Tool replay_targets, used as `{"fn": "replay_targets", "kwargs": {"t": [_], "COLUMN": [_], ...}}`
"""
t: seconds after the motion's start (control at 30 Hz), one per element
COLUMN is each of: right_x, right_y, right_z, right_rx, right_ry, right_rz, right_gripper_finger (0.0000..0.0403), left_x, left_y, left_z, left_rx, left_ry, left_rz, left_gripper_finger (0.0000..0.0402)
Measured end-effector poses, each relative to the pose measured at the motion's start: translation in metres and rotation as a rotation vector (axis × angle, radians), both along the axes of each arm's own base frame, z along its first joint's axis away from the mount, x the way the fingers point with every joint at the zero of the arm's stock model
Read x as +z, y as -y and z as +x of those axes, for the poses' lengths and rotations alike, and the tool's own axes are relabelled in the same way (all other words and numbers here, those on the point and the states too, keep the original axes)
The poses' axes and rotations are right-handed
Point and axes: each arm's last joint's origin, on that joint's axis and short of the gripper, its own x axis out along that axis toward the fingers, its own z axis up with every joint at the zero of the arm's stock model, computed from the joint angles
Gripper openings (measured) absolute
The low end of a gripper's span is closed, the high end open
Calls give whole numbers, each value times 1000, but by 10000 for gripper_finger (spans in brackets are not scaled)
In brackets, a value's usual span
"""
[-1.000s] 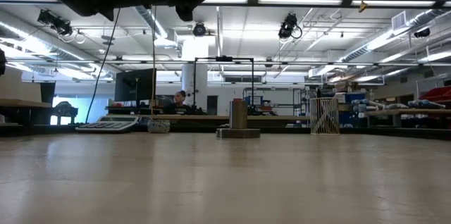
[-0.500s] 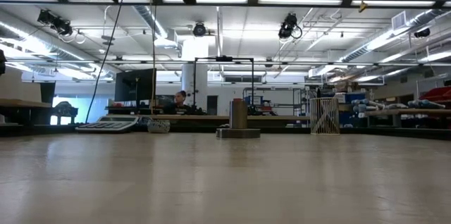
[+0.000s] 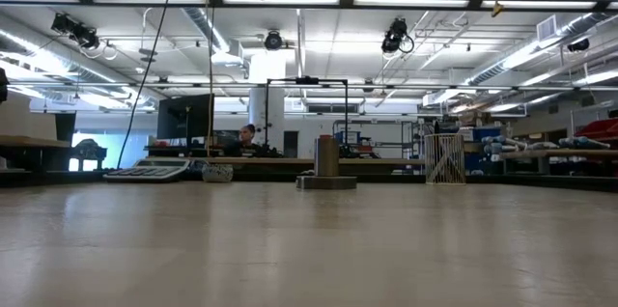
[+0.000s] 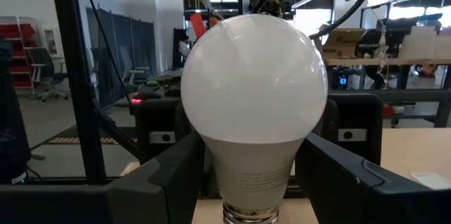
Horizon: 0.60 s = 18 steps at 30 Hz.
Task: Screw lightbulb
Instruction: Insert the lightbulb into the lamp
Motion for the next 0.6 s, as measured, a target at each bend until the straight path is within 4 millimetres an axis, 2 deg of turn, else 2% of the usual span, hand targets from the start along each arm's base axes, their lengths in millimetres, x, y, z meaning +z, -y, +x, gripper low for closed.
{"fn": "replay_targets", "kwargs": {"t": [0.3, 0.6], "right_x": [1, 0], "right_y": [0, -1], "right_z": [0, 0], "right_rx": [1, 2], "right_ry": [9, 4], "right_rz": [5, 2], "right_gripper_finger": [227, 227], "left_x": [1, 3], "left_y": [0, 0], "left_z": [17, 19], "left_rx": [-20, -21], "left_ry": [-22, -18], "left_rz": [-19, -18], "left_gripper_finger": [237, 221]}}
